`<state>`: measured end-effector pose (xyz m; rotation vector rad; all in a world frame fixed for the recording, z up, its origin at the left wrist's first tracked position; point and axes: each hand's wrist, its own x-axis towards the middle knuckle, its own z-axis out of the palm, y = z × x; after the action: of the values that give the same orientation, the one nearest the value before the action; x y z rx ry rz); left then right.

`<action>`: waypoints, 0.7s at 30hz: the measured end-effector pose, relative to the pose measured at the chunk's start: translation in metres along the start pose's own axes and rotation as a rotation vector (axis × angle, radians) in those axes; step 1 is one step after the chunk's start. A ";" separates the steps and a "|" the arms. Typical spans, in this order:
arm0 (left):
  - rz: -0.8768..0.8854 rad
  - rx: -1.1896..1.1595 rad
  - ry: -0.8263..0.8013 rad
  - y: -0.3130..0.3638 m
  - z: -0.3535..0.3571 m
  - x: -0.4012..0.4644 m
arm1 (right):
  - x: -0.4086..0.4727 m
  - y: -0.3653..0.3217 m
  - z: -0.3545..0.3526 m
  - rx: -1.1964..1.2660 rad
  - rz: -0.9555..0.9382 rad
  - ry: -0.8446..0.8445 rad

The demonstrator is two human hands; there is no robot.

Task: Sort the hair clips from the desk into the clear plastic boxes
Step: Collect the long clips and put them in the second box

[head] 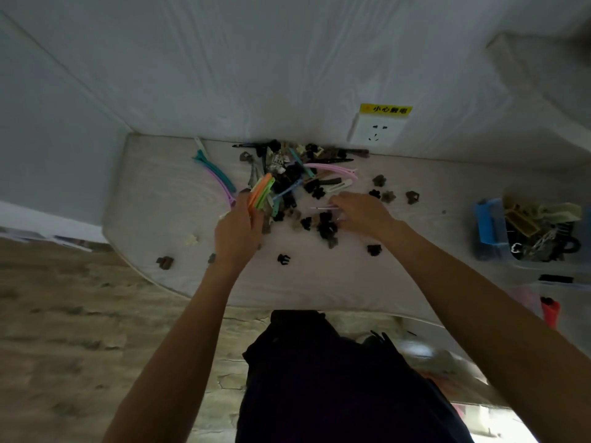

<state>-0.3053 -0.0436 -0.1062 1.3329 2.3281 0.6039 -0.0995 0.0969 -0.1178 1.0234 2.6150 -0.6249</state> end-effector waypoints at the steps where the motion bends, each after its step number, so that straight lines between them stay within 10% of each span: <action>1: -0.020 0.016 0.018 -0.004 -0.004 0.000 | 0.001 -0.002 -0.001 -0.012 0.007 0.011; 21: 0.007 0.261 -0.126 -0.039 -0.024 0.041 | -0.030 0.005 -0.031 0.106 0.198 0.226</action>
<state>-0.3644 -0.0299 -0.1121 1.4459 2.3589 0.2146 -0.0767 0.0974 -0.0808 1.4420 2.6441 -0.6392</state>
